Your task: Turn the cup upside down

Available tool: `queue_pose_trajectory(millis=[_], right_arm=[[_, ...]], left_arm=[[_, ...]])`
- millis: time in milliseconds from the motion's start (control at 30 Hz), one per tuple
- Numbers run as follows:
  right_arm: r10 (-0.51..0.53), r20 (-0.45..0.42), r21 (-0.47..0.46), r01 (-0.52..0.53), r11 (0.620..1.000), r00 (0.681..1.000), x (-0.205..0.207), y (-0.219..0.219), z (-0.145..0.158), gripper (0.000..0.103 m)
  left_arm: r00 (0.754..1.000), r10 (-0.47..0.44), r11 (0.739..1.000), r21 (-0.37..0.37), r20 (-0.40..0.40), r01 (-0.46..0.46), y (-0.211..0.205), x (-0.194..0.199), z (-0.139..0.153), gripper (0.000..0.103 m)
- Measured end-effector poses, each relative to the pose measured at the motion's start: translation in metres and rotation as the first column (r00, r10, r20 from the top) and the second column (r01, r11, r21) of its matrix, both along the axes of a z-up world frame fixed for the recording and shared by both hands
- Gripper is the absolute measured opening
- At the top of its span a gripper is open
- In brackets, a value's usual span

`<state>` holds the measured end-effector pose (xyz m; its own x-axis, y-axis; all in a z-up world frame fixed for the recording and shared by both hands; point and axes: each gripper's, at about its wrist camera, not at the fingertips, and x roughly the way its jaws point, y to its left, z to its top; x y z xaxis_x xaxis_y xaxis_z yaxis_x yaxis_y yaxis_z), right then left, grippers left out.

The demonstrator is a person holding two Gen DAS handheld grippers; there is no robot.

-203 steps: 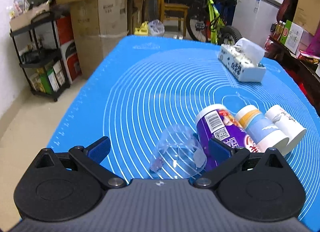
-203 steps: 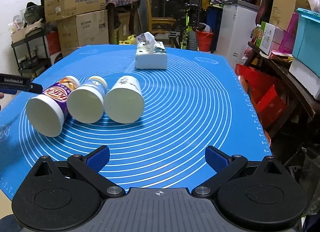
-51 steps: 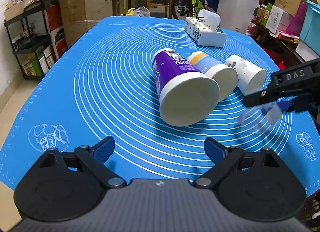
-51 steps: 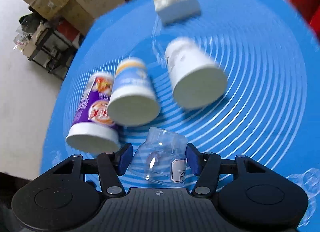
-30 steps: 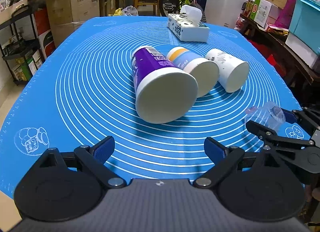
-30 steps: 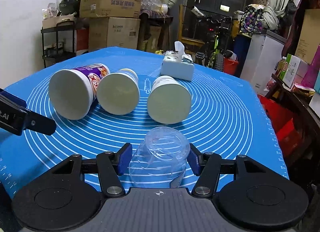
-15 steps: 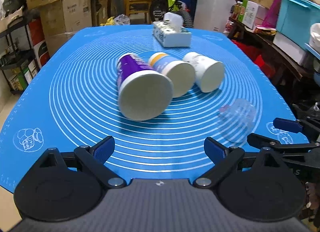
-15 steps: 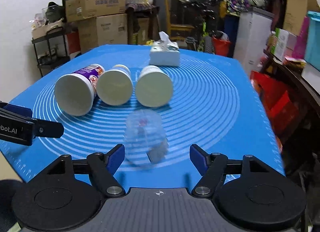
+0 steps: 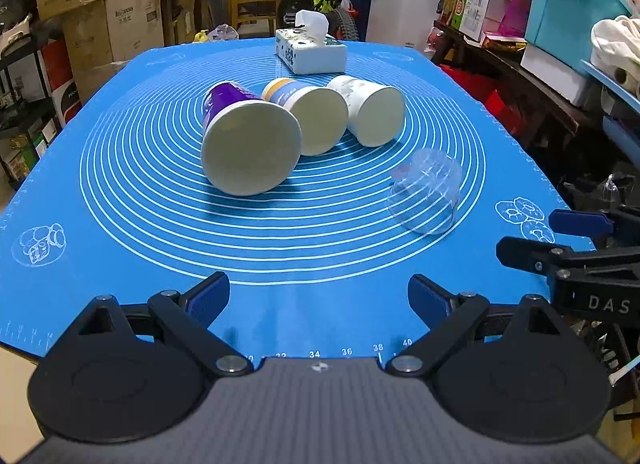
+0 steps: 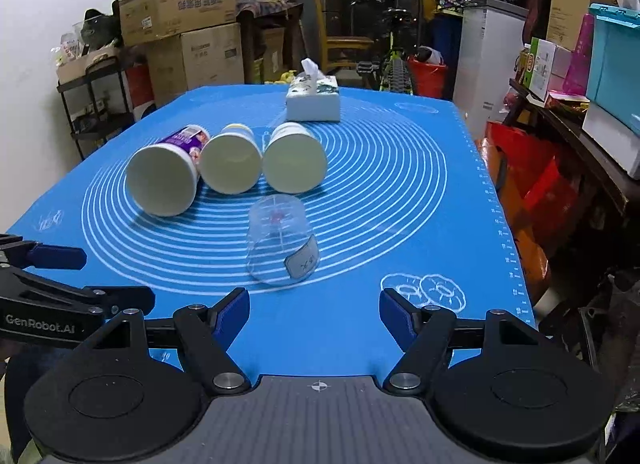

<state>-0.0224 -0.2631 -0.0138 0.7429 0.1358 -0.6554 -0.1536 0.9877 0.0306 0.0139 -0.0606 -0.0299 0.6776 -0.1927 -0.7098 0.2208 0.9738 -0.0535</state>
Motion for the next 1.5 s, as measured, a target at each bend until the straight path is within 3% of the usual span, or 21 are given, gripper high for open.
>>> queue_pose_trajectory(millis=[1500], right_arm=[[-0.011,-0.046,-0.011,0.010,1.000,0.999,-0.0068,-0.0006,-0.0048,0.076]], left_arm=[[1.000,-0.007,1.000,0.020,-0.005,0.007,-0.0022,-0.0039,-0.0016,0.095]])
